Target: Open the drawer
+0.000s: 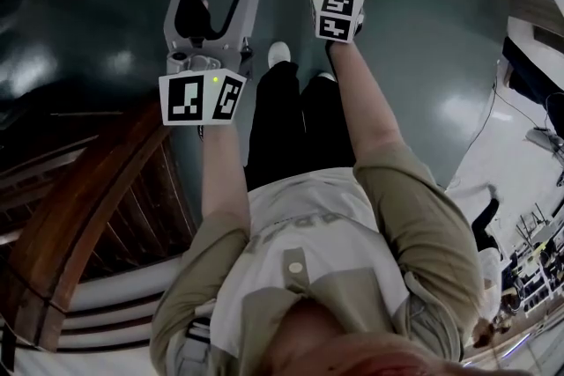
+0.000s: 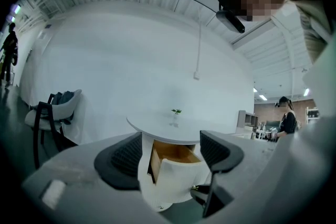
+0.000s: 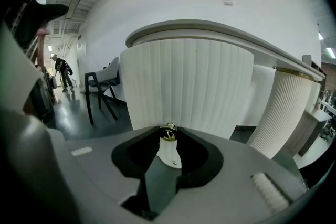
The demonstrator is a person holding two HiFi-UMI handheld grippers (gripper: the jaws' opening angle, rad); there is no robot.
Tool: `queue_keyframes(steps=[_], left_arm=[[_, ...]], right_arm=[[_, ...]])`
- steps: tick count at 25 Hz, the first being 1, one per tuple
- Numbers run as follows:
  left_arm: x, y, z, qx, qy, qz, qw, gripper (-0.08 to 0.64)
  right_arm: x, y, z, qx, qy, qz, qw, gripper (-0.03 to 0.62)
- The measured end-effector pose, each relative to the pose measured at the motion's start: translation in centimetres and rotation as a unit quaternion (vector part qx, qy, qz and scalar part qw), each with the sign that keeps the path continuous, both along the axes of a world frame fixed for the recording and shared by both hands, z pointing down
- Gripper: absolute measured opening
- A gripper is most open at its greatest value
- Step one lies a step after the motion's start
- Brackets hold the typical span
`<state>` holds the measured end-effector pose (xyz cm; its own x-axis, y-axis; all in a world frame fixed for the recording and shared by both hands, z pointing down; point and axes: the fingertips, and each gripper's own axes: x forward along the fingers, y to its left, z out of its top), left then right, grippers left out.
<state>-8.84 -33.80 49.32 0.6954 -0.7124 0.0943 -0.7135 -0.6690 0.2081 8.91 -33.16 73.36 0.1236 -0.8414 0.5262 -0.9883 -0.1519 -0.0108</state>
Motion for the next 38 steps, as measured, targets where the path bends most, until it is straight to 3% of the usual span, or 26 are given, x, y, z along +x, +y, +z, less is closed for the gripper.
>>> queue_keyframes(steps=[38], left_arm=[[-3.8, 4.3, 0.0, -0.022, -0.030, -0.031, 0.9988, 0.350]], right_arm=[[-2.5, 7.4, 0.8, -0.049, -0.020, -0.013, 0.998, 0.106]])
